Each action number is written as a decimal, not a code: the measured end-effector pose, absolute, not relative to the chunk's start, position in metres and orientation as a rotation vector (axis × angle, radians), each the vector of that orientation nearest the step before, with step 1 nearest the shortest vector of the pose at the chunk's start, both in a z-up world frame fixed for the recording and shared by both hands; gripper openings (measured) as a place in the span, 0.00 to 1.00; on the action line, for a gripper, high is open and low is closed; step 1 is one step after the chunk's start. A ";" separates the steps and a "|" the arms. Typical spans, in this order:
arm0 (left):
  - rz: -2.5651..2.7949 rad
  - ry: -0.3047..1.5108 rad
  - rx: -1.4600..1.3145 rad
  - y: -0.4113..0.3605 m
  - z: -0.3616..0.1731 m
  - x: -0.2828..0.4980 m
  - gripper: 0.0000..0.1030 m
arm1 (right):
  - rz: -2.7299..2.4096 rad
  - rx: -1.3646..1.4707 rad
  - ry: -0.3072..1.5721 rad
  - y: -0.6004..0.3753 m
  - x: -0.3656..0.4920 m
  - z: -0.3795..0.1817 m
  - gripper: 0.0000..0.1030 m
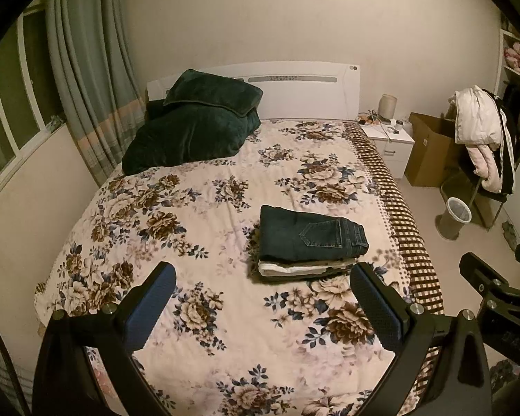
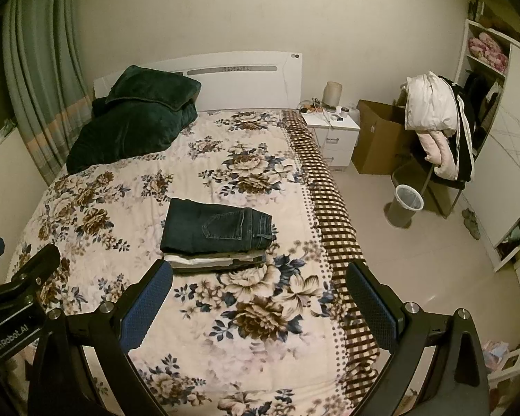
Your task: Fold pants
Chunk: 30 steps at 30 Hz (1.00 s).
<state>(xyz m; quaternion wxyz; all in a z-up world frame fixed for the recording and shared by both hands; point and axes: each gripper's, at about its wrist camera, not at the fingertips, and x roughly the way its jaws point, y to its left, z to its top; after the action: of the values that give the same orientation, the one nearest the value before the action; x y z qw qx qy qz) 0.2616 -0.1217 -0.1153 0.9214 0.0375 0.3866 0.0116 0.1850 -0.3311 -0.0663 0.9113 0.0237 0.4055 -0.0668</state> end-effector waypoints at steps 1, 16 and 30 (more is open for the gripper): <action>0.023 0.794 0.078 -0.122 -0.116 0.262 1.00 | -0.138 0.049 0.836 -0.331 0.183 -0.065 0.99; 0.020 0.796 0.078 -0.121 -0.113 0.260 1.00 | -0.145 0.050 0.832 -0.330 0.179 -0.062 0.99; 0.008 0.773 0.078 -0.123 -0.107 0.262 1.00 | -0.152 0.052 0.832 -0.331 0.183 -0.054 0.99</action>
<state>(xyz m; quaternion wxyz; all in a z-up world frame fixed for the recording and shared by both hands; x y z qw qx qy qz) 0.2624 -0.1226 -0.1073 0.9255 0.0379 0.3769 0.0040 0.1829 -0.3312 -0.0538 0.9115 0.0252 0.4039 -0.0737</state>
